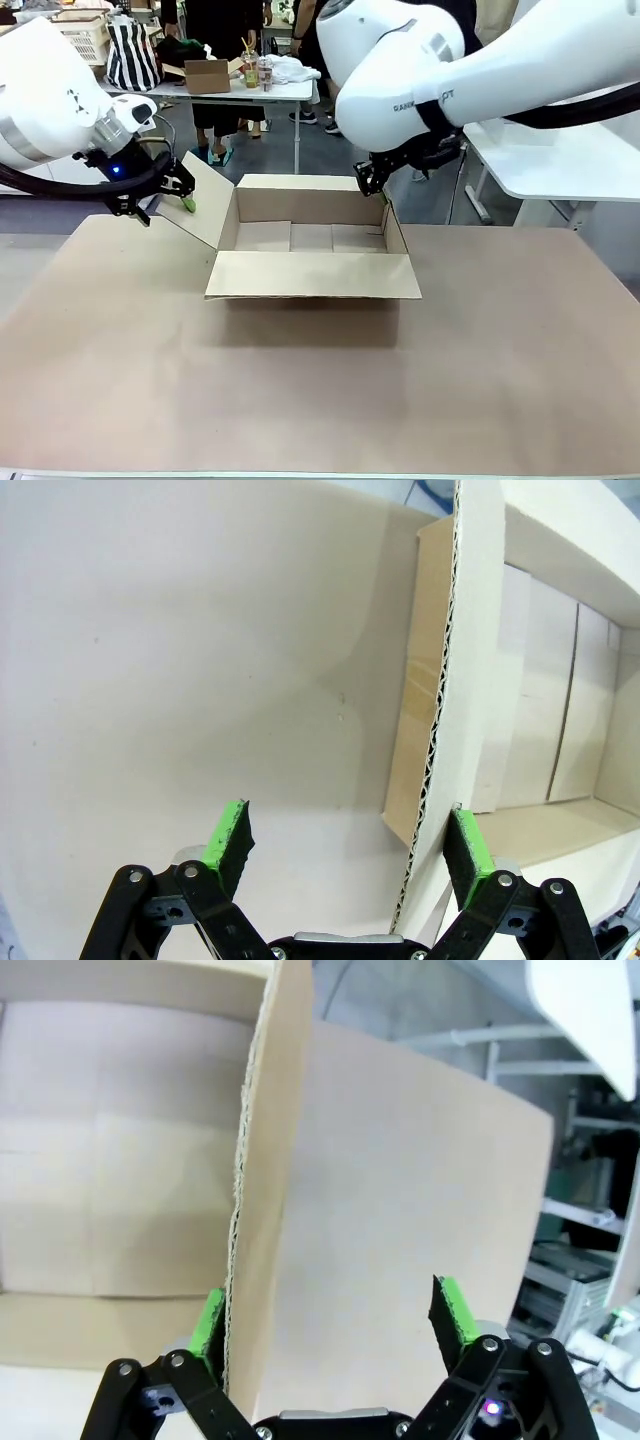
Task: Pack the gift set into the box.
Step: Place both hands on the side flaps of the Package Box and spread them outward.
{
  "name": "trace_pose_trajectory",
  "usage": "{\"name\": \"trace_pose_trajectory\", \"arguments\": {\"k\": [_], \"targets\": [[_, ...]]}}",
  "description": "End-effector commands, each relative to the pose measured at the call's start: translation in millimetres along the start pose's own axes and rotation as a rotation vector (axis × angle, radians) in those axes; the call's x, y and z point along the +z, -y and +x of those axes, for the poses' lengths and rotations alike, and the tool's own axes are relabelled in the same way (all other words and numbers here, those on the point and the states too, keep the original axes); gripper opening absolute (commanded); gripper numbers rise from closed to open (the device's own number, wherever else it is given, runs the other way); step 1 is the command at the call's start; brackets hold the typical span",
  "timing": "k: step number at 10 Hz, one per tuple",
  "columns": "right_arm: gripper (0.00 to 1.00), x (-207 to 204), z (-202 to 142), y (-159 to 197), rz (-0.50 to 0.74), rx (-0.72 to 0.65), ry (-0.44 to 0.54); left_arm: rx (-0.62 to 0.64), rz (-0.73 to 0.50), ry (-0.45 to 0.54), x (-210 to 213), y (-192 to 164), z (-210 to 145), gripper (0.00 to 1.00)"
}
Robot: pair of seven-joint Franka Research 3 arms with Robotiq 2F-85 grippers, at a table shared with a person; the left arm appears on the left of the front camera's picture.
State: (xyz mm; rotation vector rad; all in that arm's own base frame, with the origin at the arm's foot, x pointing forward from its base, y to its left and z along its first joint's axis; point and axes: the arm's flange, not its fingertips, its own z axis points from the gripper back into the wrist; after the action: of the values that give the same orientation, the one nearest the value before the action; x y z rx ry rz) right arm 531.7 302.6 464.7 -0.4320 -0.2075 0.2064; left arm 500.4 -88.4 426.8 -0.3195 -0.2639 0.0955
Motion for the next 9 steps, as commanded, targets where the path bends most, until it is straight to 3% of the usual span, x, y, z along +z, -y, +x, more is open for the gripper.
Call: {"name": "trace_pose_trajectory", "arguments": {"k": [1, 2, 6, 9], "targets": [[1.00, -25.8, -19.3, 54.6, 0.283, -0.085, 0.008, 0.008, 0.018, 0.008, 0.9, 1.0, 0.2, 1.00], [1.00, -39.7, -28.0, 76.2, 0.404, -0.122, 0.032, 0.008, 0.018, 0.008, 0.9, 1.0, 0.2, 1.00], [1.00, -97.7, -49.9, 123.7, 0.656, -0.313, 0.012, 0.008, 0.018, 0.008, 0.9, 1.0, 0.2, 1.00], [1.00, -131.5, -72.0, 145.4, 0.719, -0.487, 0.036, 0.008, 0.018, 0.008, 0.9, 1.0, 0.2, 1.00]]}}
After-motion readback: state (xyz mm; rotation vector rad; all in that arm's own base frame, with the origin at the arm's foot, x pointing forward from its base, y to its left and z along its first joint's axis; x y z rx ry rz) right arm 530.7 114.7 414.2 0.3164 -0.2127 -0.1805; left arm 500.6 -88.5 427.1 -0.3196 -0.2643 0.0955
